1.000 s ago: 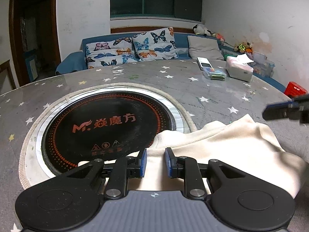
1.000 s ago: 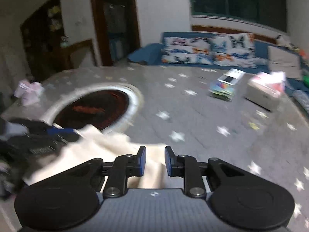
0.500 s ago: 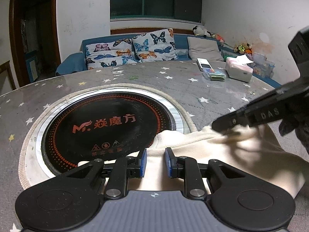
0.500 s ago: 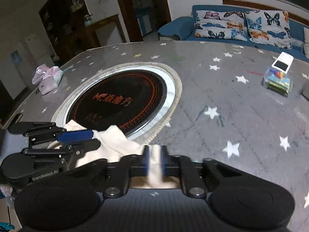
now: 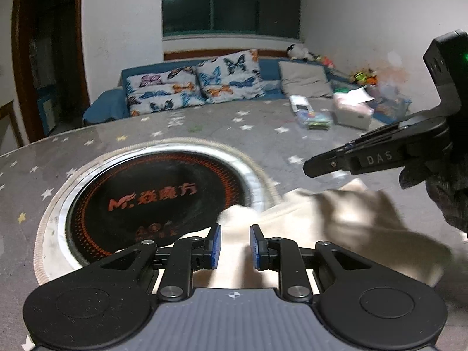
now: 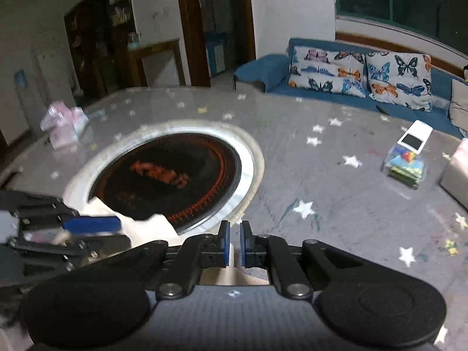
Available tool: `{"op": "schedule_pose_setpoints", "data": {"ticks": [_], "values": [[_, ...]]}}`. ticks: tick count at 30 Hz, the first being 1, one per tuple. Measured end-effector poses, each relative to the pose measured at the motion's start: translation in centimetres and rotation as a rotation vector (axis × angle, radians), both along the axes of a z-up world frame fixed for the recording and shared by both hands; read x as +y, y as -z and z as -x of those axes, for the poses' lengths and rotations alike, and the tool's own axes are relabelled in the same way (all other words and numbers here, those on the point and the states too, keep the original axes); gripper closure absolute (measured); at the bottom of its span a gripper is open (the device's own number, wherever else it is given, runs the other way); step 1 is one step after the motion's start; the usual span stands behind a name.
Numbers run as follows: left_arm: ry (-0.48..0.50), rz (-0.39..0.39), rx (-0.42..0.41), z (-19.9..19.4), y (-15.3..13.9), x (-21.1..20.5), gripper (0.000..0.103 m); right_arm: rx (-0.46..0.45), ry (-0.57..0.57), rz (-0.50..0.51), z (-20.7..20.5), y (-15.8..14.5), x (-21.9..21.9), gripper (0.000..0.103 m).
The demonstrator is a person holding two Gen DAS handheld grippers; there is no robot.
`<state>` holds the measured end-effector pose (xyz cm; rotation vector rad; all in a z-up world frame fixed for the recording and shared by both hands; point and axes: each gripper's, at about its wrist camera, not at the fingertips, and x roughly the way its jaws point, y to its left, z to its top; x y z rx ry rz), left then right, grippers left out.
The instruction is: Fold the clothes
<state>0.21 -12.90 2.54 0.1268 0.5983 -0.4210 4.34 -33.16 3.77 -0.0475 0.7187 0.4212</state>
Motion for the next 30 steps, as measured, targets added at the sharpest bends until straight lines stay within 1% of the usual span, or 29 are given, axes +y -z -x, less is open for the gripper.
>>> {"op": "schedule_pose_setpoints", "data": {"ticks": [4, 7, 11, 13, 15, 17, 21, 24, 27, 30], "values": [[0.062, 0.032, -0.003, 1.0, -0.5, -1.0, 0.079, -0.006, -0.027, 0.013, 2.7, -0.9, -0.1, 0.097], [0.078, 0.026, 0.006, 0.7, 0.0, -2.0, 0.079, -0.010, -0.044, 0.033, 4.3, -0.3, 0.3, 0.097], [0.078, 0.019, 0.022, 0.0, 0.8, -2.7, 0.079, 0.027, 0.002, 0.033, 3.7, 1.6, 0.1, 0.097], [0.068, 0.016, 0.032, -0.4, 1.2, -2.7, 0.078, 0.025, 0.002, 0.031, 3.3, 2.4, -0.2, 0.098], [0.063, 0.018, 0.038, -0.6, 1.2, -2.5, 0.078, 0.022, 0.011, 0.021, 3.4, 2.2, -0.7, 0.098], [0.065, 0.020, 0.034, -0.4, 0.9, -2.4, 0.079, 0.007, 0.025, 0.021, 4.1, 1.3, -1.4, 0.097], [0.107, 0.015, -0.003, 1.7, -0.1, -2.2, 0.079, -0.007, 0.014, 0.038, 6.7, -0.5, -2.4, 0.097], [0.149, 0.008, -0.035, 3.6, -0.8, -2.2, 0.079, -0.002, -0.015, 0.042, 9.3, -1.2, -2.2, 0.097], [0.184, 0.013, -0.043, 5.3, -1.1, -2.1, 0.079, -0.002, -0.041, 0.034, 11.5, -1.3, -1.6, 0.097], [0.208, 0.028, -0.034, 6.6, -1.0, -1.8, 0.079, 0.016, -0.022, 0.032, 12.5, -0.1, -1.2, 0.097]]}}
